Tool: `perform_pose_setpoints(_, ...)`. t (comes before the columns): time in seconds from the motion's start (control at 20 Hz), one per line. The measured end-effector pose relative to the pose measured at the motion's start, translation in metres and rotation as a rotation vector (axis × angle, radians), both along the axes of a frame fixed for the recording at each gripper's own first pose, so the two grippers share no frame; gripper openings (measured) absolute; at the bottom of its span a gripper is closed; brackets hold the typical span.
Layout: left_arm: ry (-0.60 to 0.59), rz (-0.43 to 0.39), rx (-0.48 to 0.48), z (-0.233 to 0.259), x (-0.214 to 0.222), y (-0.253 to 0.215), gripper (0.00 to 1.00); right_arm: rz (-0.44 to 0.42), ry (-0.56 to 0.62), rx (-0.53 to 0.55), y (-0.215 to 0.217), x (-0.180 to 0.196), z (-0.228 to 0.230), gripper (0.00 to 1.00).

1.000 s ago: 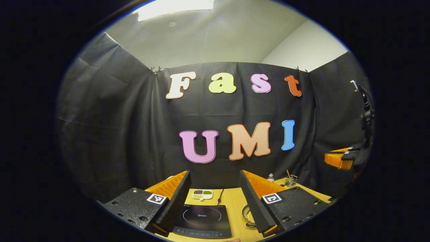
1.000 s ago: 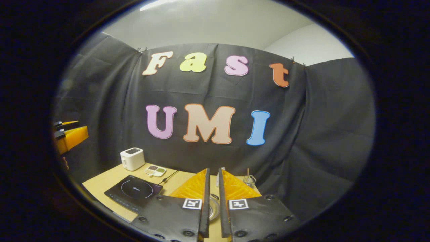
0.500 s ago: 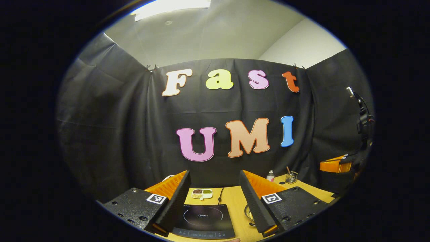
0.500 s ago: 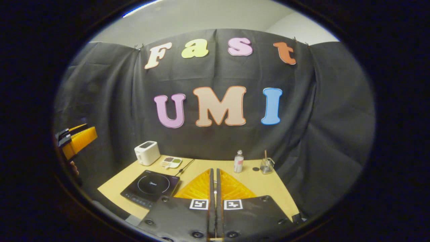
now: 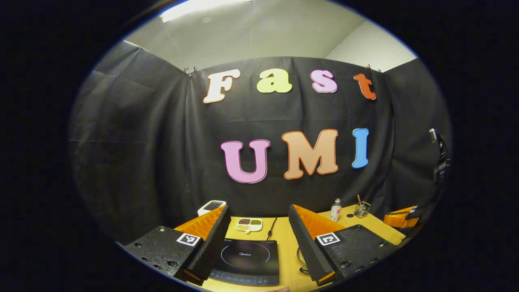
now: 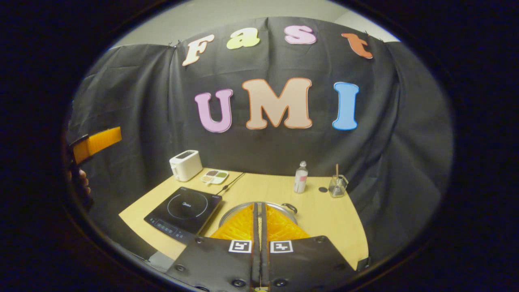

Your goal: First push the handle of the pot to place it horizontally, then grasp the pot with both hands and set it on the induction cooktop.

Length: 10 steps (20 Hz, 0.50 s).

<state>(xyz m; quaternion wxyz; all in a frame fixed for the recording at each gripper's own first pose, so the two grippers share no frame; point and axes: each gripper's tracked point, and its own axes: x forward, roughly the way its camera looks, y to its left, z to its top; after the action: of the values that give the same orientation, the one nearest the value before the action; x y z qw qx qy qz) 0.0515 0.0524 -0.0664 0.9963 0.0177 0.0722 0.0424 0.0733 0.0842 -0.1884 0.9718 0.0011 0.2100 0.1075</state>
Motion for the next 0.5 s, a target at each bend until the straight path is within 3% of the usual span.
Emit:
perform_pose_setpoints(0.35, 0.023, -0.068, 0.002, -0.02, 0.026, -0.001, 0.87, -0.017, 0.136, -0.008, 0.011, -0.008, -0.06, 0.02)
perform_pose_setpoints(0.5, 0.043, -0.123, -0.019, -0.036, 0.043, 0.006, 0.87, -0.065, 0.212, 0.007, 0.023, -0.01, -0.086, 0.0)
